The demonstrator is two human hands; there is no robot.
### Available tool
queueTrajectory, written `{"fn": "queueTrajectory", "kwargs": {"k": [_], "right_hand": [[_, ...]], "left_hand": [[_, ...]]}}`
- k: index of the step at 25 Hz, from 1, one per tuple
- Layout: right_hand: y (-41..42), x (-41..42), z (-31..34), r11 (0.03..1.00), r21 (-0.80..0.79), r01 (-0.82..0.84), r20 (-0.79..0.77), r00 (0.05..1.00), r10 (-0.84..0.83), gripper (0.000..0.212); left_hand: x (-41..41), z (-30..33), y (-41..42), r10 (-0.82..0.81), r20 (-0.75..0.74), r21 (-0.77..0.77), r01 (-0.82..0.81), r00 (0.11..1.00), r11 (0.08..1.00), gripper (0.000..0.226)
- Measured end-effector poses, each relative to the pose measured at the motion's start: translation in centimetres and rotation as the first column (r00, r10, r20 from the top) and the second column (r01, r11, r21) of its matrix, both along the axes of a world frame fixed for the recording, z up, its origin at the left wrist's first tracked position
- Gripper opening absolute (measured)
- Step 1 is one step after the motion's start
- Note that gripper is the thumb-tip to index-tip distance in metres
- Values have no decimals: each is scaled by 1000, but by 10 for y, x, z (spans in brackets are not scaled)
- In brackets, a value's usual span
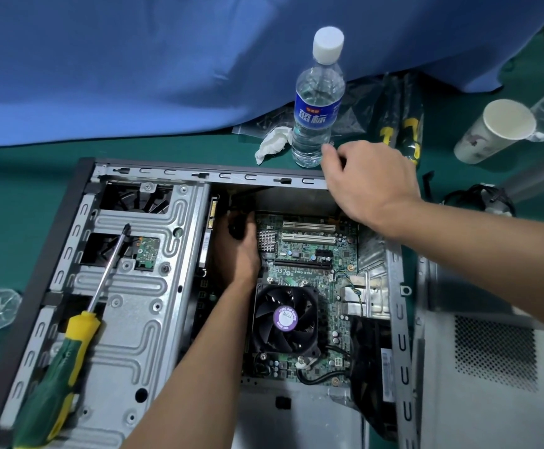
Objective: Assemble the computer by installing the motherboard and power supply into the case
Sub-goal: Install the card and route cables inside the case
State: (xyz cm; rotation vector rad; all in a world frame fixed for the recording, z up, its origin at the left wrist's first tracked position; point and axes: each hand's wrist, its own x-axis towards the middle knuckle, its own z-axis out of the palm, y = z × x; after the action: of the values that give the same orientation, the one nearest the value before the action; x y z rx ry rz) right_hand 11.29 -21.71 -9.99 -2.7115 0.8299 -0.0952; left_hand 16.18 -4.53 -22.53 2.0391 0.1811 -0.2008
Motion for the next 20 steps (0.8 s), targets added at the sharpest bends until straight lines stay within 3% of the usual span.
{"fn": "queueTrajectory", "kwargs": {"k": [4, 8, 17, 20], "right_hand": [[0, 1, 1, 1000, -2, 1, 3, 1000, -1, 55], [1, 0, 1, 1000, 0, 5, 3, 1000, -5, 54], [2, 2, 2, 1000, 4, 12, -2, 1000, -12, 54], [2, 2, 2, 1000, 4, 12, 0, 1000, -12, 54]], "left_hand": [[-2, 1, -3, 16, 20, 9, -16, 1000, 1000, 38], [-7, 8, -9, 157, 93, 131, -168, 983, 977, 38], [-4, 8, -10, 101, 82, 81, -108, 991, 991, 27], [-6, 12, -11, 112, 94, 102, -122, 989, 987, 9]]}}
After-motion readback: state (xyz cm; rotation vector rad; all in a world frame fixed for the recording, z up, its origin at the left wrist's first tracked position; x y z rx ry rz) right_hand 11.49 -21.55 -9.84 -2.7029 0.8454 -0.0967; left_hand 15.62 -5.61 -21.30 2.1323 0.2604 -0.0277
